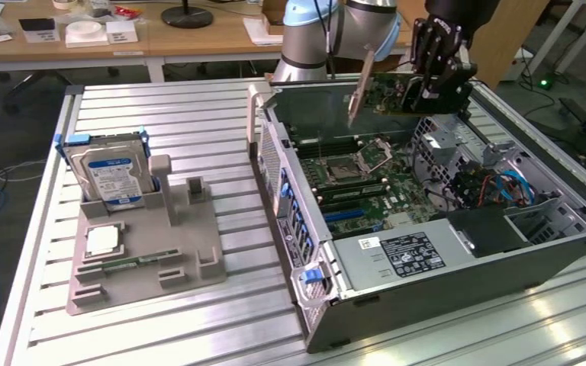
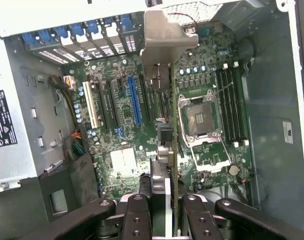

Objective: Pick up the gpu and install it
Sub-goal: 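Insert the gpu into the slot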

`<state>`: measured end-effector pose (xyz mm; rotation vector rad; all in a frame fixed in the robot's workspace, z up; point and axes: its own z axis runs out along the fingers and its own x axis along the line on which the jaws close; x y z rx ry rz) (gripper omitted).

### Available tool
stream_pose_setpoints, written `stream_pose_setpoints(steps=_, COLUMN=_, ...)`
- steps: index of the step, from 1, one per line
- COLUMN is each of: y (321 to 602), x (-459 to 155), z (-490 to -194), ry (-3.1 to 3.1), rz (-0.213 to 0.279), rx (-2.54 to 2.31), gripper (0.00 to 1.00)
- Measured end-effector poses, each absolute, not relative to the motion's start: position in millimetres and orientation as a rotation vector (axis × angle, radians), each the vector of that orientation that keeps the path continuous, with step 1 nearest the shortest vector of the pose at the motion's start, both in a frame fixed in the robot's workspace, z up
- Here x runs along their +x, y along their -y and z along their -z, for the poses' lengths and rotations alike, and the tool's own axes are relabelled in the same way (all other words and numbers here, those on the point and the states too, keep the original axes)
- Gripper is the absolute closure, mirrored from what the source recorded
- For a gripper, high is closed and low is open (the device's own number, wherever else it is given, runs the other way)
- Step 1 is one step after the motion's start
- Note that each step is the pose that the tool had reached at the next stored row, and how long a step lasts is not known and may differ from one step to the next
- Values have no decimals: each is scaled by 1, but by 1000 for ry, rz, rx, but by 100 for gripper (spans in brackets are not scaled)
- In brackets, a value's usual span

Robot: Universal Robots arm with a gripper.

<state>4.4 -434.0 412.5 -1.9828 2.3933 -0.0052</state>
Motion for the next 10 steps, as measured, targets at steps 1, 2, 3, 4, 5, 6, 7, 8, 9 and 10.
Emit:
stream_pose_setpoints(steps=1, y=434, x=4, z=-411, ry=-2385, rz=5, rx=-1993, gripper=72)
stream_pose_setpoints(steps=2, y=434, x=4, z=-410, ry=-2377, rz=4, rx=-2002, gripper=72)
stream_pose_setpoints(steps=3, y=434, x=4, z=-408, ry=-2368, rz=3, rx=-2012, gripper=72)
stream_pose_setpoints(steps=4, y=434, x=4, z=-407, ry=-2361, rz=-1, rx=-2017, gripper=72)
stream_pose_setpoints(steps=5, y=434, x=3, z=-405, ry=-2357, rz=-4, rx=-2018, gripper=72)
stream_pose_setpoints(steps=6, y=434, x=2, z=-404, ry=-2354, rz=-7, rx=-2020, gripper=72)
stream_pose_setpoints(steps=7, y=433, x=2, z=-402, ry=-2349, rz=-7, rx=-2026, gripper=72)
stream_pose_setpoints(steps=8, y=433, x=2, z=-400, ry=-2339, rz=-8, rx=-2037, gripper=72)
stream_pose_setpoints(steps=9, y=433, x=2, z=-398, ry=-2332, rz=-8, rx=-2045, gripper=72)
stream_pose_setpoints(steps=10, y=433, x=2, z=-397, ry=-2320, rz=-8, rx=-2059, gripper=72)
